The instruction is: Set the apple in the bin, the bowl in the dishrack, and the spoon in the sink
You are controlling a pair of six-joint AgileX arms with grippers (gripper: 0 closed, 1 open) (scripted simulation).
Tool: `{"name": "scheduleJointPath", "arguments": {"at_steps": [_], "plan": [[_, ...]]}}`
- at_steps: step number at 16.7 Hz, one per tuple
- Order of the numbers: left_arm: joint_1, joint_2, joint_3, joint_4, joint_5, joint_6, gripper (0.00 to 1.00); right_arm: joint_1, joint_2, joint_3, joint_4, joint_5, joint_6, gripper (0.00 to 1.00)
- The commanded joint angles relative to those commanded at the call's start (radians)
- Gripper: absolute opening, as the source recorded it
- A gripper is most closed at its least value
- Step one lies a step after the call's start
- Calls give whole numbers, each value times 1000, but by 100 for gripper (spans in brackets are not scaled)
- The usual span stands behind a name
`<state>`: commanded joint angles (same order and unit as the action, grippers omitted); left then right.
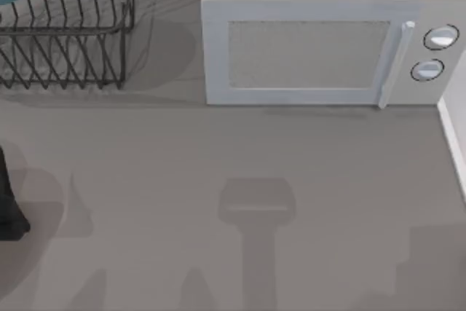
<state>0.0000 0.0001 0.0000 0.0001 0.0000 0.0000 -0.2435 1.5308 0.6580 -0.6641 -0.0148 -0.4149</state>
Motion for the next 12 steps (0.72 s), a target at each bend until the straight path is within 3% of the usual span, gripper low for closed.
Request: {"name": "scheduleJointPath", "arguments": {"at_steps": [12], "plan": [[0, 0, 0, 0, 0, 0, 100, -4, -173, 281, -455, 0, -7, 0]]}}
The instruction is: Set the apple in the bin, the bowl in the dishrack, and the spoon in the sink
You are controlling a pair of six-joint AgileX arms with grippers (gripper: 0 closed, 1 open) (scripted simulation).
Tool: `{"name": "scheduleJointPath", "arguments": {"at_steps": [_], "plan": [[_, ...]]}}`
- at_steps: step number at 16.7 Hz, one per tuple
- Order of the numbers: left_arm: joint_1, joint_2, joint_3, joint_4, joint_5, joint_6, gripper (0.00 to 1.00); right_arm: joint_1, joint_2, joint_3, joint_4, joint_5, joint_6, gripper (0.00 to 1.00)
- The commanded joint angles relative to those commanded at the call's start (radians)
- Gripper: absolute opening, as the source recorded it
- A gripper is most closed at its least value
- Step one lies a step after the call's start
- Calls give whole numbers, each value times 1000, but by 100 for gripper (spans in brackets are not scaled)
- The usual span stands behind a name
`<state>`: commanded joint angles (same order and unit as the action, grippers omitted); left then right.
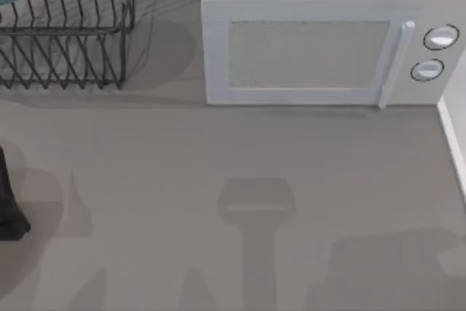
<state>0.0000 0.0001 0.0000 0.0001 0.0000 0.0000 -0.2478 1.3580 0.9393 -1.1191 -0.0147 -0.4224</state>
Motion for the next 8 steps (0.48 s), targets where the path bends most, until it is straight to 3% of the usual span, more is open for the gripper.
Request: {"name": "scheduleJointPath", "arguments": {"at_steps": [8], "plan": [[0, 0, 0, 0, 0, 0, 100, 2, 57, 61, -24, 0, 5, 0]]}}
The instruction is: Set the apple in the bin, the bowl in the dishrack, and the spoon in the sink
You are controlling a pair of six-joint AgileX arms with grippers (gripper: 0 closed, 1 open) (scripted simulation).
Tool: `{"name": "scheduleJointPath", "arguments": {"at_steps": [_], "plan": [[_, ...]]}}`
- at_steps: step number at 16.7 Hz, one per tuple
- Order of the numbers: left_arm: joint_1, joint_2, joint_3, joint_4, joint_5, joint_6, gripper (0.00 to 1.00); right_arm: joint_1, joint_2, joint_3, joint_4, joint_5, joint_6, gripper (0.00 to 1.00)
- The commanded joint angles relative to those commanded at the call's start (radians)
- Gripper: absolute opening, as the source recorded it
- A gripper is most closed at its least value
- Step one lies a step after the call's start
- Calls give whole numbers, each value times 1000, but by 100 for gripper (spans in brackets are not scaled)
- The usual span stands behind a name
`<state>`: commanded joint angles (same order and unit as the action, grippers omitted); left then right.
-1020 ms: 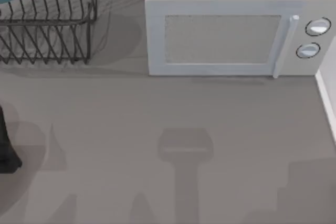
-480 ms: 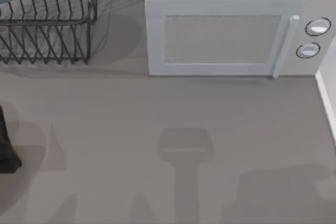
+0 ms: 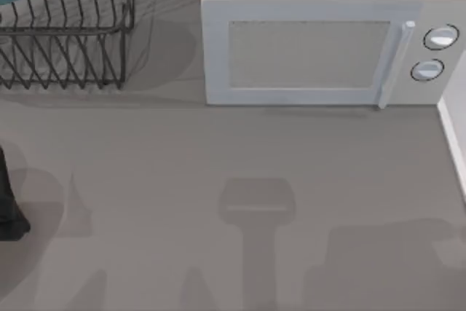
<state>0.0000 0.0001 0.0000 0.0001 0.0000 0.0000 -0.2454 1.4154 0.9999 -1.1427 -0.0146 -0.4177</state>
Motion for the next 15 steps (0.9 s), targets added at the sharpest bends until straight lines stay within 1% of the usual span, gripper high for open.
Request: {"name": "scheduleJointPath", "arguments": {"at_steps": [2, 5, 8, 15], "plan": [[0, 0, 0, 0, 0, 0, 100, 3, 83, 95, -36, 1, 4, 0], [0, 0, 0, 0, 0, 0, 100, 13, 257, 315, -115, 3, 11, 0], [0, 0, 0, 0, 0, 0, 100, 26, 472, 614, -213, 5, 23, 0], [0, 0, 0, 0, 0, 0, 100, 62, 989, 1380, -438, 11, 65, 0]]}}
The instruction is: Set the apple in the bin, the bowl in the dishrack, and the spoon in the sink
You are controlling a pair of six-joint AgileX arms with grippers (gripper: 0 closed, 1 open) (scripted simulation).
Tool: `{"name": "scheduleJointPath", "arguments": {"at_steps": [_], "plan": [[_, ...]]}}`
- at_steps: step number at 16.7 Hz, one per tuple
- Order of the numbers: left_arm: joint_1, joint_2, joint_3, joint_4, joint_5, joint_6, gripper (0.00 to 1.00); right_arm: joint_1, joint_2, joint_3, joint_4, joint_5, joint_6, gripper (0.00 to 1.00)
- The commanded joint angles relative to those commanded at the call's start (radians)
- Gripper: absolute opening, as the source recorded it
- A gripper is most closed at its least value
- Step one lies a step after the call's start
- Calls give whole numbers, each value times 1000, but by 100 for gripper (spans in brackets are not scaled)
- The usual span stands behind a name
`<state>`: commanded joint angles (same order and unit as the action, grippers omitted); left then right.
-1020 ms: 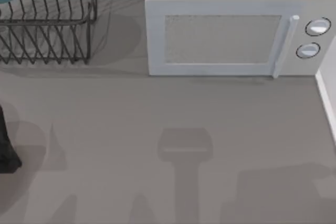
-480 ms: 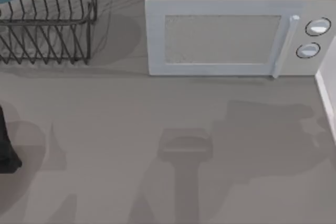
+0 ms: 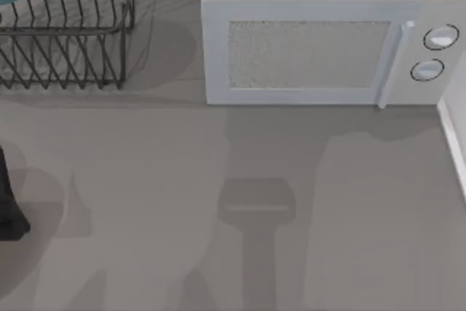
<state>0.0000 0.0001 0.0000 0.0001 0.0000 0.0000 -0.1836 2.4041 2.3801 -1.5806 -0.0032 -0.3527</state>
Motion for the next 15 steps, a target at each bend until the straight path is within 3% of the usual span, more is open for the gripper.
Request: {"name": "scheduleJointPath", "arguments": {"at_steps": [7, 15], "plan": [[0, 0, 0, 0, 0, 0, 100, 30, 306, 469, -108, 7, 40, 0], [0, 0, 0, 0, 0, 0, 100, 28, 336, 513, -113, 7, 47, 0]]}}
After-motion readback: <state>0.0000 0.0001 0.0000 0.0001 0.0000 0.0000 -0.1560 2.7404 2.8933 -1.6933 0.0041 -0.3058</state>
